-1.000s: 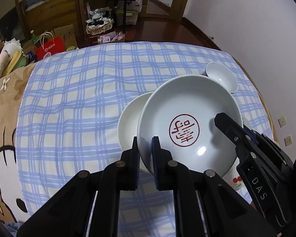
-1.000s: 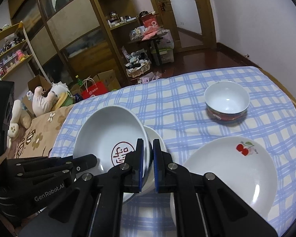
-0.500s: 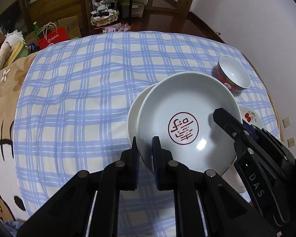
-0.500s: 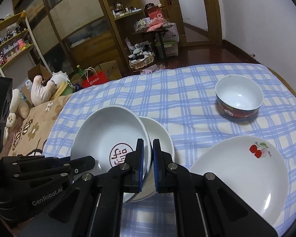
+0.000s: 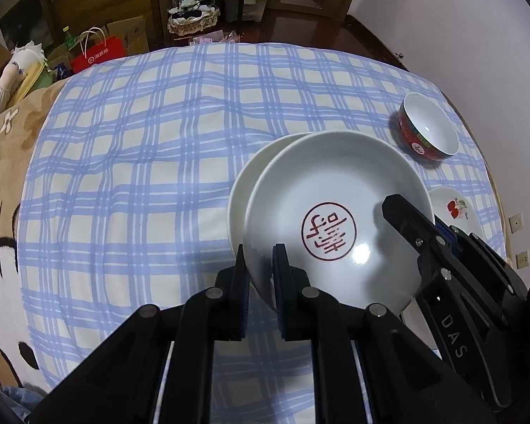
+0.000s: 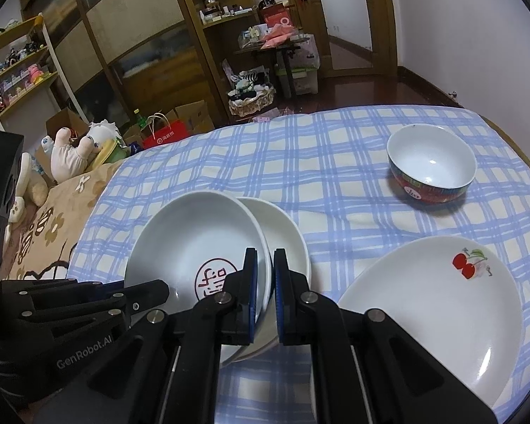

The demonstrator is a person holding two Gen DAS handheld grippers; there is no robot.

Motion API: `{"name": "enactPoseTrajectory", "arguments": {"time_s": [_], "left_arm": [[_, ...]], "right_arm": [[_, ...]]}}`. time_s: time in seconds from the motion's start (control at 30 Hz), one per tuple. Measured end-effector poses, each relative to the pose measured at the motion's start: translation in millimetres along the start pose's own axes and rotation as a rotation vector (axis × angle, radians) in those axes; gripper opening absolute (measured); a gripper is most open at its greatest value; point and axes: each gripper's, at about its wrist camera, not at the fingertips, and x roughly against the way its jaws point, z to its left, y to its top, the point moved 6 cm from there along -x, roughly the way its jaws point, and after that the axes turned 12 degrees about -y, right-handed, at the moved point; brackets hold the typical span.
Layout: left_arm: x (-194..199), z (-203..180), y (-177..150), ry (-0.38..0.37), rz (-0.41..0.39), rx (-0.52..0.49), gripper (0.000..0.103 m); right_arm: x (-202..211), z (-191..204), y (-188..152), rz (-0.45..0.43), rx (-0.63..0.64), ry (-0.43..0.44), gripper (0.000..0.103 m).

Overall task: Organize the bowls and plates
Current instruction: 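Lower the red-character bowl into the plain white bowl with both tools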

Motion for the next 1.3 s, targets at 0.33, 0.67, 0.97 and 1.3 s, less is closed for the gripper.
{"name": "enactPoseTrajectory", "arguments": {"time_s": [0.33, 0.67, 0.97, 1.3], "left_arm": [[-10, 1, 2, -0.001, 0.022, 0.004, 0.012], [-18, 2, 2, 0.011, 0.039, -0.015, 0.012], [-19, 2, 3, 0.010, 0.038, -0.020, 0.012], [-23, 1, -1, 0.012, 0.048, -0.026, 0.012]], "right_arm": [[-10, -4, -4, 0.040, -0.022, -0.009, 0.010], [-14, -9, -8, 0.066, -0.051, 0.007, 0.011], [-15, -9, -9, 0.061, -0.050, 0.006, 0.011], [-16, -10, -14, 0.049, -0.025, -0.011, 0.014]]}}
